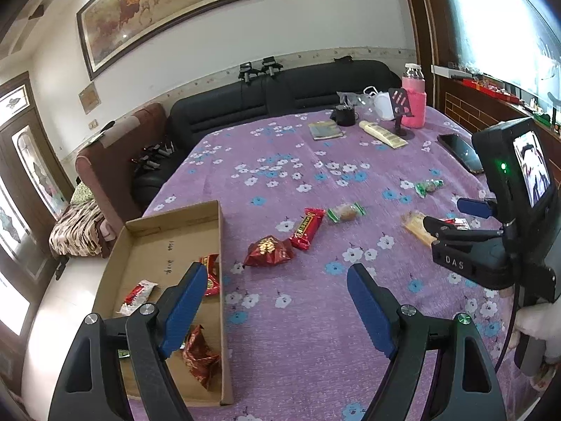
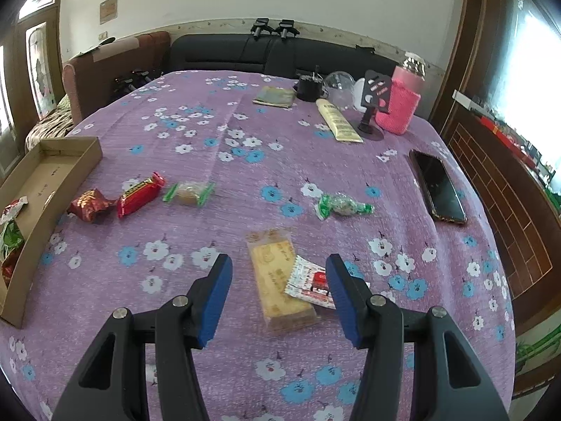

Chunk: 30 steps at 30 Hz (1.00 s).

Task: Organize snacks
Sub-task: 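Move both tools back over the remaining snacks on the tablecloth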

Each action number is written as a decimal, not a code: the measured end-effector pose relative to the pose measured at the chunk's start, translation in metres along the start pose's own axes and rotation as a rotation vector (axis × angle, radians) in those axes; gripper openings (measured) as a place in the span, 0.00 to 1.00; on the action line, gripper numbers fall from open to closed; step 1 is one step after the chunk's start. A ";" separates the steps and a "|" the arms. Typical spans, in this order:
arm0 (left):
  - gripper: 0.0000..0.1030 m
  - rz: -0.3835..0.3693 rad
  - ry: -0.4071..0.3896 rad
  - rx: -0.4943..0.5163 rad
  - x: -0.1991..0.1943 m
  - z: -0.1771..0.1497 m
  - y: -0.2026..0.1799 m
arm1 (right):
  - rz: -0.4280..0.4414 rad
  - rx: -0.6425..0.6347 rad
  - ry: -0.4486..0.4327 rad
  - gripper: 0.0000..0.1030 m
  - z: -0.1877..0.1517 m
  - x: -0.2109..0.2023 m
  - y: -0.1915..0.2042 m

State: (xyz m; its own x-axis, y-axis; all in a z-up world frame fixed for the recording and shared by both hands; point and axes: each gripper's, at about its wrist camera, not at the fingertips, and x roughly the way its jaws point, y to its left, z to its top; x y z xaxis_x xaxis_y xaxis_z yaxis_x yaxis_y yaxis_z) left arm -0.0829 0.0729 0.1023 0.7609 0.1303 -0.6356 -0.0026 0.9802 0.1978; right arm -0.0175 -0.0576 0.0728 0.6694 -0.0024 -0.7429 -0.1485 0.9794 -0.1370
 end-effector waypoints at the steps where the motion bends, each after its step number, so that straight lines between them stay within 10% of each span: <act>1: 0.83 -0.001 0.004 0.002 0.002 0.000 -0.001 | 0.003 0.007 0.006 0.53 0.000 0.002 -0.002; 11: 0.83 -0.033 0.051 -0.002 0.020 -0.003 -0.004 | 0.160 0.190 0.083 0.53 0.005 0.023 -0.042; 17: 0.83 -0.220 0.140 -0.055 0.046 -0.015 -0.010 | 0.387 0.408 0.118 0.53 0.006 0.038 -0.087; 30: 0.82 -0.389 0.260 -0.114 0.084 -0.036 -0.031 | 0.372 0.328 0.200 0.53 0.007 0.072 -0.085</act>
State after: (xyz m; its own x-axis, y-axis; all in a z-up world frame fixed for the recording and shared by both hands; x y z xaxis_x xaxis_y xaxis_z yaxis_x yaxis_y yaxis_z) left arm -0.0422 0.0586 0.0159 0.5323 -0.2307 -0.8145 0.1676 0.9718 -0.1657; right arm 0.0479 -0.1397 0.0354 0.4585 0.3497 -0.8170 -0.0925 0.9331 0.3475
